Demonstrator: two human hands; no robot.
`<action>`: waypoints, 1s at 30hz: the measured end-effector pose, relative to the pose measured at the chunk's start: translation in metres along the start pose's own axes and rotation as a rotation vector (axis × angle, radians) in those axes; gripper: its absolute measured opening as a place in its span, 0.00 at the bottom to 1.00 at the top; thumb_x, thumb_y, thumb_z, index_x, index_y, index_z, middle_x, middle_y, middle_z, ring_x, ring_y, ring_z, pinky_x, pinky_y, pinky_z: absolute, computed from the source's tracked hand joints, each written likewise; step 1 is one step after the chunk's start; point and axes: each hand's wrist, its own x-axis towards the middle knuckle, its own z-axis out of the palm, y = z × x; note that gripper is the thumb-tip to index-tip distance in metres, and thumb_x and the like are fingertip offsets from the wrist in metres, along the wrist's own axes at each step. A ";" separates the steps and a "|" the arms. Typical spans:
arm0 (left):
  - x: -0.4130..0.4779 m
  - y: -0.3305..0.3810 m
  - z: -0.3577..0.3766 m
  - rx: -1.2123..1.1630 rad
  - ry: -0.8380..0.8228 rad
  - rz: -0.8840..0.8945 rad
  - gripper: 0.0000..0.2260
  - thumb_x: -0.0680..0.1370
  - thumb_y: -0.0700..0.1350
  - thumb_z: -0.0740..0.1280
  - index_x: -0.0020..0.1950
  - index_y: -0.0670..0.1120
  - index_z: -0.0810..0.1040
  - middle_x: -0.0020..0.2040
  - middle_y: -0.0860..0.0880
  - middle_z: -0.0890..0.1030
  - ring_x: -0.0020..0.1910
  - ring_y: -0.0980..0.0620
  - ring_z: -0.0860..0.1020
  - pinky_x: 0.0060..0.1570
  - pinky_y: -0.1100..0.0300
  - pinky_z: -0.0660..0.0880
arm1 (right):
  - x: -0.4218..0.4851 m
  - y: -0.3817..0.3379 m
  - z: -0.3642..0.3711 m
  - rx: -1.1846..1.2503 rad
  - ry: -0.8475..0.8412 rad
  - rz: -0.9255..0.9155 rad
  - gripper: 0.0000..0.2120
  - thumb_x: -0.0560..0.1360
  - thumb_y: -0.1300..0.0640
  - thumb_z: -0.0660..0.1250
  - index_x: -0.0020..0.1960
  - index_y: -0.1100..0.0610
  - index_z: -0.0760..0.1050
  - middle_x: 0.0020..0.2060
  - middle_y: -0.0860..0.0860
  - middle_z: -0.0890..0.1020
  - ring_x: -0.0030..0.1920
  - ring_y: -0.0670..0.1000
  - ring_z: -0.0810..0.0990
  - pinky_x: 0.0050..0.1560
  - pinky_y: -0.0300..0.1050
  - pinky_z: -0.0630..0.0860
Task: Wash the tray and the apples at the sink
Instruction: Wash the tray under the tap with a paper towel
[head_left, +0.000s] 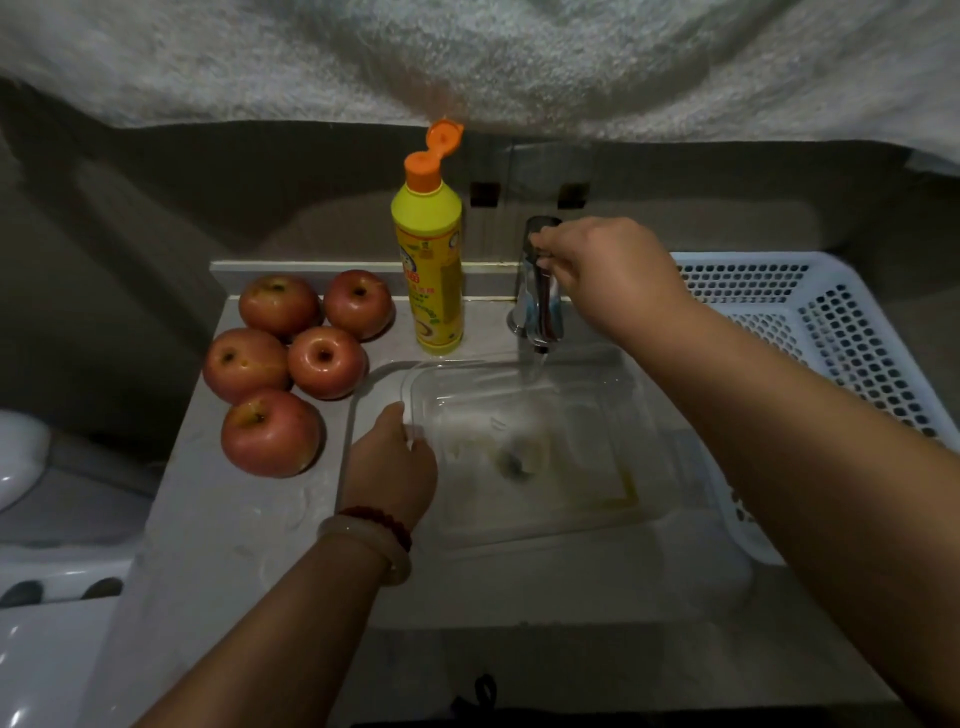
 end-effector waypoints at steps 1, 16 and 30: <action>0.000 0.000 0.000 -0.001 0.000 -0.001 0.10 0.79 0.41 0.62 0.59 0.43 0.75 0.47 0.46 0.80 0.47 0.44 0.80 0.48 0.54 0.76 | 0.000 0.000 0.000 0.007 0.001 -0.002 0.17 0.81 0.59 0.59 0.69 0.52 0.72 0.60 0.56 0.79 0.58 0.59 0.76 0.50 0.49 0.71; -0.002 0.006 0.000 -0.032 -0.017 -0.055 0.21 0.78 0.41 0.63 0.72 0.43 0.67 0.60 0.41 0.78 0.54 0.40 0.80 0.53 0.44 0.78 | 0.000 -0.001 -0.003 0.023 -0.061 0.004 0.14 0.81 0.59 0.60 0.66 0.54 0.72 0.56 0.55 0.78 0.55 0.57 0.76 0.49 0.49 0.72; -0.010 0.005 -0.006 -0.098 0.042 -0.049 0.13 0.78 0.37 0.62 0.62 0.40 0.74 0.45 0.47 0.78 0.47 0.40 0.80 0.51 0.47 0.78 | -0.049 -0.014 0.029 0.158 0.118 0.002 0.26 0.81 0.50 0.58 0.76 0.59 0.60 0.76 0.56 0.62 0.76 0.54 0.59 0.74 0.47 0.53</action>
